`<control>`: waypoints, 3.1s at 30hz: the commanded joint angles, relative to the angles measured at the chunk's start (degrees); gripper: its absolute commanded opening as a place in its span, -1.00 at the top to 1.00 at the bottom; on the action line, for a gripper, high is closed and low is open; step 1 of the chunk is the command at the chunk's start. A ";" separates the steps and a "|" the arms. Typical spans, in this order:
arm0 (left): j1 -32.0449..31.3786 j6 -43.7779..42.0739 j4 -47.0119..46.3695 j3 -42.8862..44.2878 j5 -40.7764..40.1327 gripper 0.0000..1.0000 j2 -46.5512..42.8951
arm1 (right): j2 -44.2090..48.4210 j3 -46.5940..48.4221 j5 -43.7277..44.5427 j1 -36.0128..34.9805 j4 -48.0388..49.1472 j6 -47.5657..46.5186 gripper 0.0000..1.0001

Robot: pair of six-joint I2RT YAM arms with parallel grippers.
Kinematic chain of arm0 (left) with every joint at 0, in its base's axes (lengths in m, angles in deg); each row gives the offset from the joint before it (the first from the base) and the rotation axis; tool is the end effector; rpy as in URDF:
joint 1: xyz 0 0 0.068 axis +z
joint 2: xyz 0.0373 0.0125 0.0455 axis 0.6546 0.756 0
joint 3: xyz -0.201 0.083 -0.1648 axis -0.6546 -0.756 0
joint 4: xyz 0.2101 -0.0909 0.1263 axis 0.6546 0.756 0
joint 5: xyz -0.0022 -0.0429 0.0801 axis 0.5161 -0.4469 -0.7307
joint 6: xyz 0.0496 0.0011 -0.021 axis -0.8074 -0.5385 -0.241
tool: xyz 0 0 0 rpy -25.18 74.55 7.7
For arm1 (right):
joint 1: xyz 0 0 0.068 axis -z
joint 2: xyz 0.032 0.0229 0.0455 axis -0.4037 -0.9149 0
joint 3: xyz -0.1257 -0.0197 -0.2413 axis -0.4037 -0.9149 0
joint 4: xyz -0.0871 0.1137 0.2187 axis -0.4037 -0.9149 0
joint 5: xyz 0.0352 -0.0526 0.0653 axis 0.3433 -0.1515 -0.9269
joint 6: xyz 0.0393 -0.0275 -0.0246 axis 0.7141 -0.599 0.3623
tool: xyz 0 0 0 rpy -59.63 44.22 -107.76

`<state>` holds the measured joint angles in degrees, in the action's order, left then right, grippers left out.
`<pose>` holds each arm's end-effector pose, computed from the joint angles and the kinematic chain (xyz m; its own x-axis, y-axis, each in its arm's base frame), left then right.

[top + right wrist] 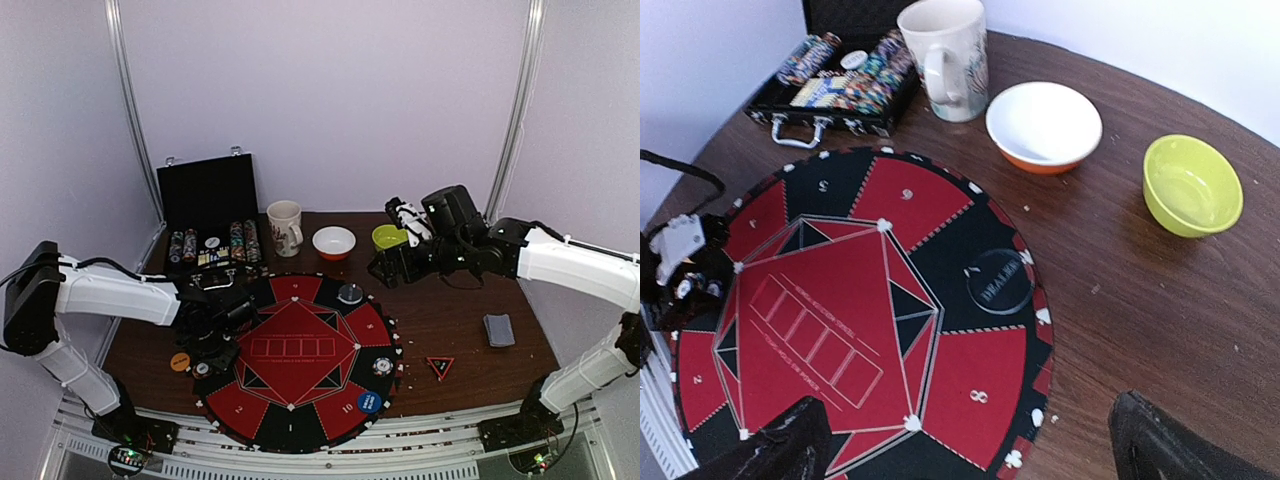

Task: Distribute texas hold em gaming equipment
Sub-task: Adjust the poker chips pile in the big blind area, then pick up the face-down deck piles from the center of the board.

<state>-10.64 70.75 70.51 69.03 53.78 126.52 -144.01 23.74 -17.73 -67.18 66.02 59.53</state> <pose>0.1591 -0.1849 0.1533 -0.9372 0.2628 -0.2292 0.2292 0.9596 0.1630 0.2241 0.2140 0.3115 -0.5273 -0.2132 -0.8225 -0.6188 0.7597 0.1998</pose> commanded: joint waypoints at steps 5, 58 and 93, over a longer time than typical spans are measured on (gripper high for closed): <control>0.74 -10.83 -3.55 16.58 -6.93 -0.28 -3.37 | -0.77 8.90 18.12 5.03 -26.47 7.38 -1.00; 14.82 -33.74 -31.79 28.10 3.05 -0.84 -1.23 | -26.83 -0.78 2.57 42.08 -44.78 3.58 -0.77; 14.79 -34.71 -31.18 28.36 1.61 -0.85 -1.50 | -10.16 -20.67 6.71 40.17 -18.42 18.57 -0.64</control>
<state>3.83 36.87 40.53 96.87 56.22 127.00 -152.75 5.14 -16.88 -26.42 43.29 75.75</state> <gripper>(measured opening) 0.924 0.852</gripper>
